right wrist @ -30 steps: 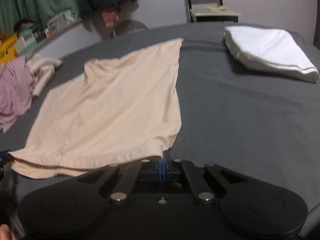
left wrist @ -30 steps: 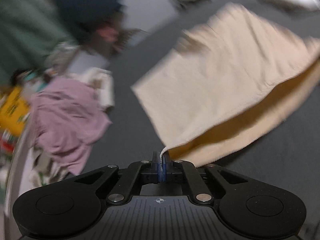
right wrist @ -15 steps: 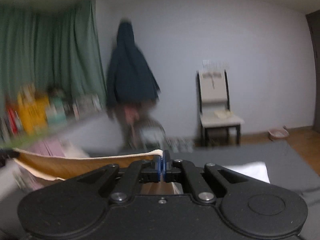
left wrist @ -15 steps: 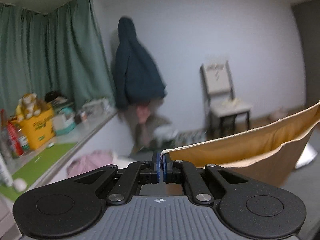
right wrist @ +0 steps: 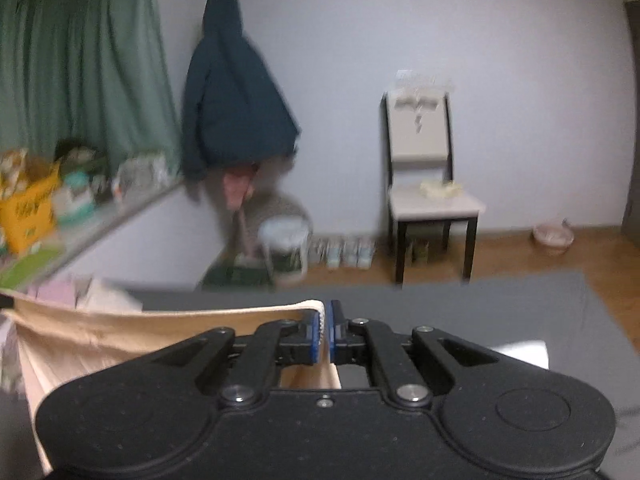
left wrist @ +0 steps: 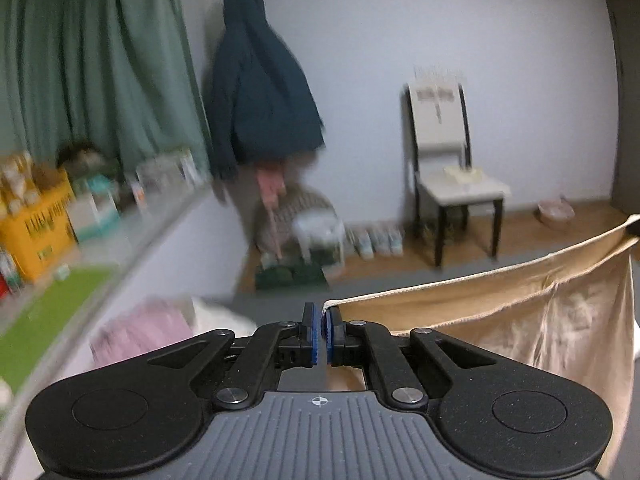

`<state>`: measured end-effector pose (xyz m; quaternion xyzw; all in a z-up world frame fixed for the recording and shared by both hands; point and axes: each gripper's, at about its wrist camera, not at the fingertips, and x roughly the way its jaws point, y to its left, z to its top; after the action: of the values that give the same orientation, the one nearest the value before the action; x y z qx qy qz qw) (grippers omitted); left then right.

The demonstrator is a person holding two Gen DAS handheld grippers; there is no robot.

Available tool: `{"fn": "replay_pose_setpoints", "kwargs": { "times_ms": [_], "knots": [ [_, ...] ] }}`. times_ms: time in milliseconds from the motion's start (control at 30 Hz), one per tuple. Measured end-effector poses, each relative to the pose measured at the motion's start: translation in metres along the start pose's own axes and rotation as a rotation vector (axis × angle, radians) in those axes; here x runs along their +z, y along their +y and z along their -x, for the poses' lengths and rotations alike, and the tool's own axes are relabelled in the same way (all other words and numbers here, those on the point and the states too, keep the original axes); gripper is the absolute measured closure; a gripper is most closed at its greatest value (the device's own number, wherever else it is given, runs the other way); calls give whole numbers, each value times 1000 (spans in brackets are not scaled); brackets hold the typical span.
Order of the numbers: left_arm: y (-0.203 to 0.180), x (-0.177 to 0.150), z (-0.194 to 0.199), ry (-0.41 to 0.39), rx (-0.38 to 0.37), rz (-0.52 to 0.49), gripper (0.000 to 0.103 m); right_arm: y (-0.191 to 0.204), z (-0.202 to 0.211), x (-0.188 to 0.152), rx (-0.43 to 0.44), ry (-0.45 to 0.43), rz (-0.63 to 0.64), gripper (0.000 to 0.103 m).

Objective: Fold clothes
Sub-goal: 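Lift the beige garment hem upward with both grippers, flipping it over, then lay the beige garment flat on the bed and open both grippers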

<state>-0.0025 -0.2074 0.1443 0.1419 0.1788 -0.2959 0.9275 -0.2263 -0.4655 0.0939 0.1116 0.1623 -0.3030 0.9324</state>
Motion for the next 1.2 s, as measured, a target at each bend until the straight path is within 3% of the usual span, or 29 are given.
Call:
{"fn": "replay_pose_setpoints", "kwargs": {
  "times_ms": [133, 200, 267, 400, 600, 700, 800, 1133, 1200],
  "knots": [
    [1, 26, 30, -122, 14, -6, 99, 6, 33, 40, -3, -173, 17, 98],
    [1, 17, 41, -131, 5, -26, 99, 3, 48, 43, 1, -218, 15, 97],
    [-4, -8, 41, -87, -16, -53, 99, 0, 52, 27, 11, -202, 7, 96],
    [-27, -91, 18, 92, -45, -171, 99, -9, 37, -51, 3, -42, -5, 96],
    [-76, -228, -31, 456, -108, -326, 99, -17, -19, -200, -29, 423, -41, 96],
    [-92, -261, -37, 569, -139, -373, 99, -18, -37, -242, -24, 609, -73, 97],
    [-101, -278, -37, 635, -171, -403, 99, -20, -42, -254, -28, 684, -105, 97],
    [-97, -294, -29, 679, -207, -389, 99, -19, -47, -255, 8, 794, -53, 96],
    [-96, -297, -34, 698, -211, -391, 99, -17, -48, -259, 9, 832, -41, 86]
  ]
}}
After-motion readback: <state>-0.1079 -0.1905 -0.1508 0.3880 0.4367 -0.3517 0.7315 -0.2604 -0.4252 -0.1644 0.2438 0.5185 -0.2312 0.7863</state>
